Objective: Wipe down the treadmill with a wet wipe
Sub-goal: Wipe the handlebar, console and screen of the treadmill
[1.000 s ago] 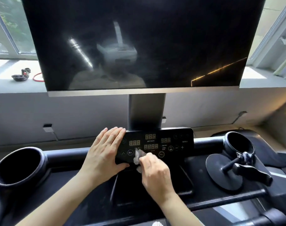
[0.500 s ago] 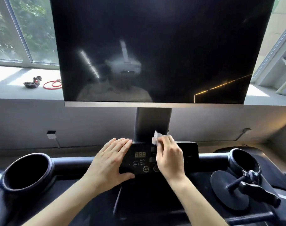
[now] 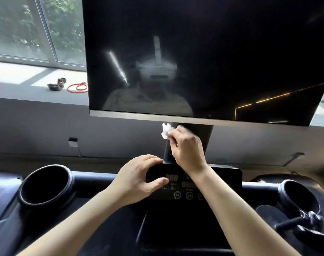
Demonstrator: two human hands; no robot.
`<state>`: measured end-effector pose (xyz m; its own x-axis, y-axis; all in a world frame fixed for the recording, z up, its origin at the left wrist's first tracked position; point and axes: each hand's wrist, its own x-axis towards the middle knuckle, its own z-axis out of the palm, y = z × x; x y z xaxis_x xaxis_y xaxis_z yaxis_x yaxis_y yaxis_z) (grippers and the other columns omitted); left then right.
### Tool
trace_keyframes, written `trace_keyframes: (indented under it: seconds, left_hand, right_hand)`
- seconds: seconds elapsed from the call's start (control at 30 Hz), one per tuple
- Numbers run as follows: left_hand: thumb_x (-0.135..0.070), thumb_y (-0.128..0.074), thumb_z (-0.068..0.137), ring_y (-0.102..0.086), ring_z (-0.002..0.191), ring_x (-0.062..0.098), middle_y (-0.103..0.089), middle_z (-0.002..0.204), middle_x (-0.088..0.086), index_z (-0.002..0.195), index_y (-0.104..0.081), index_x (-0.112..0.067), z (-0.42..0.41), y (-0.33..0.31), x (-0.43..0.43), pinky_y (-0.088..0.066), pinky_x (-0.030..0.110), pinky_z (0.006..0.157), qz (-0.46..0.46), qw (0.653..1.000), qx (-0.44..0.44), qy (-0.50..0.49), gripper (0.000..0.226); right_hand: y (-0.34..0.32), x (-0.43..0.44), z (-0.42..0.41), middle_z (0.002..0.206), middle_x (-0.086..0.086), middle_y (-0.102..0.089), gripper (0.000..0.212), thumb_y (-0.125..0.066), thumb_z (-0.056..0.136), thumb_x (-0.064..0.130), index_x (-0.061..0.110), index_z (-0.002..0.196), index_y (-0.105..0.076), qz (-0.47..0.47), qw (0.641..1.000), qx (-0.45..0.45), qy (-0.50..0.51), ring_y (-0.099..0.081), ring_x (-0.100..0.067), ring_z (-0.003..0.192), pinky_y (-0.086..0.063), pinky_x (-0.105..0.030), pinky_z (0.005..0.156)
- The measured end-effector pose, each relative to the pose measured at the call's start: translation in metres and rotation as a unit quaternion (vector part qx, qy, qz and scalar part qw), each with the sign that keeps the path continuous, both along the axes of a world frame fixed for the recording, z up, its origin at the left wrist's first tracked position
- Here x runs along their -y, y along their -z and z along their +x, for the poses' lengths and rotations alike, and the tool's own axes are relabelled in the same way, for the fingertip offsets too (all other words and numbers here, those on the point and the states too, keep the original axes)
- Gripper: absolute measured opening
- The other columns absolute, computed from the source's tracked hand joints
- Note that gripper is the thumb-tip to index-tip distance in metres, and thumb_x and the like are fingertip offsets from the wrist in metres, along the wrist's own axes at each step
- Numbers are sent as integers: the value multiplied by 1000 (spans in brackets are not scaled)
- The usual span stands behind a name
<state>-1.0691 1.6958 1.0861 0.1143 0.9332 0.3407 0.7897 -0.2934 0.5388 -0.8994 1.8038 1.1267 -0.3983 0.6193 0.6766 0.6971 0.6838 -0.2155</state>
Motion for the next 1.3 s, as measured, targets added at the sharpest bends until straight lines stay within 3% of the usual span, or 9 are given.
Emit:
trace_keyframes:
  seconds: [0.17, 0.37, 0.47, 0.63, 0.77, 0.9, 1.03, 1.17, 1.3]
  left_hand:
    - [-73, -54, 78, -64, 108, -2, -70, 111, -20, 115, -74, -27, 1, -11, -16, -51, 29, 98, -65, 988, 131, -45, 62]
    - [-32, -69, 93, -68, 95, -1, -75, 99, -17, 106, -76, -28, 7, -22, -40, -54, 28, 95, -110, 966, 212, -95, 16]
    - [-17, -63, 93, -69, 97, 3, -76, 101, -14, 107, -77, -24, 8, -23, -52, -53, 28, 96, -127, 959, 226, -117, 20]
    - [-14, -57, 91, -68, 103, 14, -76, 107, -7, 104, -77, -23, 12, -25, -62, -52, 29, 93, -181, 962, 155, -132, 26]
    - [-26, -60, 89, -68, 96, 14, -76, 99, -9, 97, -77, -29, 19, -31, -63, -55, 31, 88, -213, 968, 72, -114, 18]
    - [-34, -71, 90, -69, 85, 9, -75, 88, -11, 98, -75, -25, 24, -42, -74, -55, 28, 81, -185, 969, 136, -96, 13]
    - [-26, -76, 93, -67, 72, 14, -75, 81, 4, 92, -73, -9, 48, -54, -80, -54, 22, 65, -138, 896, 412, -89, 17]
    - [-27, -75, 93, -67, 60, 10, -74, 69, 6, 83, -74, -1, 73, -67, -86, -49, 17, 56, -77, 837, 523, -139, 28]
    - [-35, -75, 92, -71, 60, 19, -74, 65, 8, 71, -75, -8, 73, -61, -95, -57, 33, 67, -71, 845, 506, -155, 34]
  right_hand:
    - [10, 1, 3, 70, 2, -61, 14, -68, 92, 21, 18, 80, -74, -83, 995, 53, -17, -62, -26, 62, -43, -31, 52]
    - [-11, -10, -5, 80, 3, -72, 10, -70, 95, 21, 17, 95, -78, 3, 995, -100, 25, -66, -21, 69, -53, -35, 64]
    - [12, 5, -3, 77, 4, -64, 10, -69, 93, 24, 20, 91, -78, -62, 997, 43, 21, -65, -22, 67, -51, -33, 56]
    - [-11, -1, -7, 104, 6, -75, 17, -64, 93, 32, 28, 102, -78, -237, 944, 227, 43, -69, -22, 94, -54, -29, 77]
    - [-16, 2, 3, 99, 4, -76, 16, -64, 91, 28, 27, 99, -77, -229, 929, 285, 58, -70, -23, 93, -54, -30, 76]
    - [-18, 2, 22, 90, 10, -76, 9, -68, 90, 27, 24, 85, -74, -156, 986, 40, 38, -69, -16, 85, -46, -28, 69]
    - [-27, -4, 11, 84, 2, -77, 10, -79, 87, 27, 18, 86, -74, -86, 964, -232, 102, -71, -21, 78, -51, -31, 74]
    - [-24, -13, 8, 74, -3, -76, 22, -74, 84, 35, 14, 77, -73, -128, 946, -274, 118, -72, -27, 70, -54, -32, 71]
    - [-22, -15, 22, 72, 3, -75, 24, -70, 84, 40, 17, 77, -73, -203, 945, -237, 93, -71, -21, 65, -58, -39, 68]
